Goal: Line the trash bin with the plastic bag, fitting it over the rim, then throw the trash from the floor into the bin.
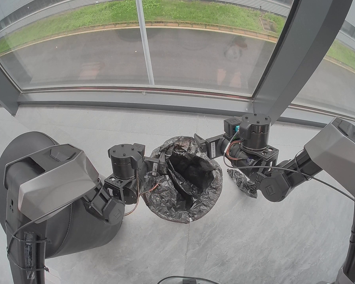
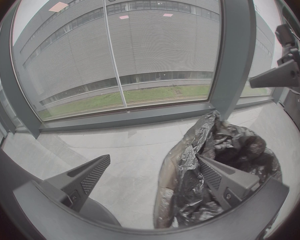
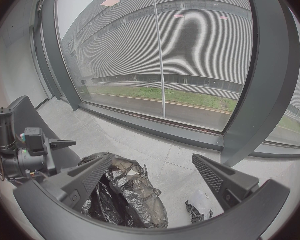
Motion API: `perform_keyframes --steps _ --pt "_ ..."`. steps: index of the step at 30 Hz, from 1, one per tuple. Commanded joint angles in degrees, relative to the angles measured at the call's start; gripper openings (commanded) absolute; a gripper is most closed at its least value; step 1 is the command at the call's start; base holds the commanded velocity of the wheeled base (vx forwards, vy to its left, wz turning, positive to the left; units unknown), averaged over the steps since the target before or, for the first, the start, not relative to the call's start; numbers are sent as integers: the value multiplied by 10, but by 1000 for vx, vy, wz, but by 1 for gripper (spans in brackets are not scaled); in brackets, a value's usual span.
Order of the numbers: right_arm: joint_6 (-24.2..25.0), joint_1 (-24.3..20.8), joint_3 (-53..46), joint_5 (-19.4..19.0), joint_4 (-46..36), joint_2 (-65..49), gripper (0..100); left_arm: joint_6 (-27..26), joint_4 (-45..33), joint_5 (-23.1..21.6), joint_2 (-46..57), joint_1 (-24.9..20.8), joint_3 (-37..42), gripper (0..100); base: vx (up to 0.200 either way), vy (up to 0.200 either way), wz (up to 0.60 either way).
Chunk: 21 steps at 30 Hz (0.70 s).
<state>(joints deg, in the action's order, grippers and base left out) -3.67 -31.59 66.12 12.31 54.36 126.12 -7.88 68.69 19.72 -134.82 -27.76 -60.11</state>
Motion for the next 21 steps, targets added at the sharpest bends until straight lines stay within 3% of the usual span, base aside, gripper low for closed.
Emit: perform_keyframes --steps 1,9,21 --pt "1 0 0 0 1 3 100 1 0 2 -7 27 -12 100 0 0 0" --pt "9 0 0 0 1 7 100 8 4 2 6 59 -11 100 0 0 0" --pt "9 0 -9 0 18 18 100 23 10 2 -33 65 -9 100 0 0 0"
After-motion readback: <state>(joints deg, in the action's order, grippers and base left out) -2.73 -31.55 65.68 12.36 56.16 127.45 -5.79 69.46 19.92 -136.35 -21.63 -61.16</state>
